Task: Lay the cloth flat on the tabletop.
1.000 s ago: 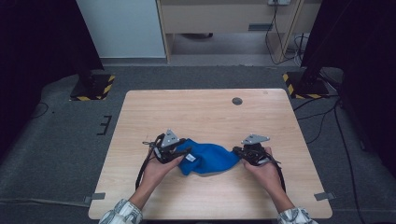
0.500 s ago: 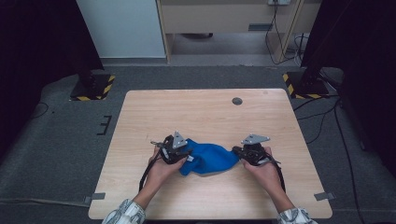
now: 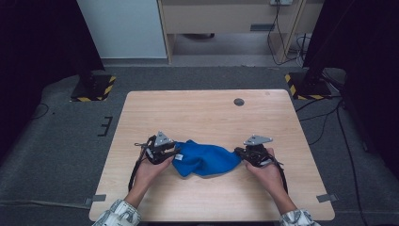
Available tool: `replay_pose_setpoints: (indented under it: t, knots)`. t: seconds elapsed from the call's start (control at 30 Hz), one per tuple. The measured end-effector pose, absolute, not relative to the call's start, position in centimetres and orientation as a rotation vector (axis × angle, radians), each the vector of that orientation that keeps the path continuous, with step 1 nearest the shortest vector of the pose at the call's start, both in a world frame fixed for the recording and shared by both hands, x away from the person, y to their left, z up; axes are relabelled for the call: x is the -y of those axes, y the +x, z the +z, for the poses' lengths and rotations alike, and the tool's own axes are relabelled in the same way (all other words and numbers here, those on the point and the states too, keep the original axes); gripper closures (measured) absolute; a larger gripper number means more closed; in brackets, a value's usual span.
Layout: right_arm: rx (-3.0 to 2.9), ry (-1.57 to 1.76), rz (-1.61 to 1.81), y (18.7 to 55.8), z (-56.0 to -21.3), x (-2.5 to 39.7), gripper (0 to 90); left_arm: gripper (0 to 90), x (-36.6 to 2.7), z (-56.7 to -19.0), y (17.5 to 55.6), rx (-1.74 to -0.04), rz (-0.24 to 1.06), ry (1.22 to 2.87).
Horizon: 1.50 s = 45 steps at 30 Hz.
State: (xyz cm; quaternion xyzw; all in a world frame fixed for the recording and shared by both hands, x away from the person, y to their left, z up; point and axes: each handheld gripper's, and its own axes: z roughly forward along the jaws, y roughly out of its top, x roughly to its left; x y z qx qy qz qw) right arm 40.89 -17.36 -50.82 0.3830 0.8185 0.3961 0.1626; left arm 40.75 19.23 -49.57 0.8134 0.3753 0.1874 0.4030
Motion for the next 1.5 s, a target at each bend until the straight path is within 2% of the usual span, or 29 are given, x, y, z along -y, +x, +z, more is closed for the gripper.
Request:
replay_pose_setpoints:
  t: [0.07,0.17,0.23,0.27,0.3,0.33,0.43,0.5,1.03,1.5]
  knots:
    - [-2.334,1.097,1.13,40.9,-50.8,17.4,86.2,57.4,-19.2,-49.4,40.7,-0.946,0.486,2.035]
    - [-2.335,1.094,1.13,40.9,-50.8,17.3,86.2,58.2,-18.8,-49.4,40.8,-0.945,0.497,2.029]
    - [-2.337,1.096,1.128,40.9,-50.8,17.3,86.2,61.7,-18.5,-49.4,40.9,-0.946,0.52,2.044]
    - [-2.336,1.094,1.129,40.9,-50.8,17.3,86.4,67.0,-18.4,-49.4,41.0,-0.946,0.522,2.049]
    - [-2.336,1.094,1.129,40.9,-50.8,17.3,86.4,67.0,-18.4,-49.4,41.1,-0.945,0.522,2.049]
    - [-2.332,1.098,1.132,40.9,-50.8,17.4,86.5,73.0,-18.4,-49.4,41.1,-0.943,0.522,2.046]
    - [-2.33,1.106,1.13,40.9,-50.8,17.5,86.7,77.7,-18.5,-49.2,41.2,-0.944,0.535,2.046]
    - [-2.33,1.113,1.133,41.0,-50.8,17.6,87.0,86.1,-18.7,-49.0,41.2,-0.946,0.528,2.044]
    - [-2.276,1.12,1.177,40.9,-49.8,18.0,88.1,87.6,-19.4,-48.8,41.3,-0.988,0.48,1.987]
    - [-2.197,1.102,1.267,40.0,-46.8,19.4,88.3,87.8,-19.4,-47.3,40.5,-0.954,0.477,1.915]
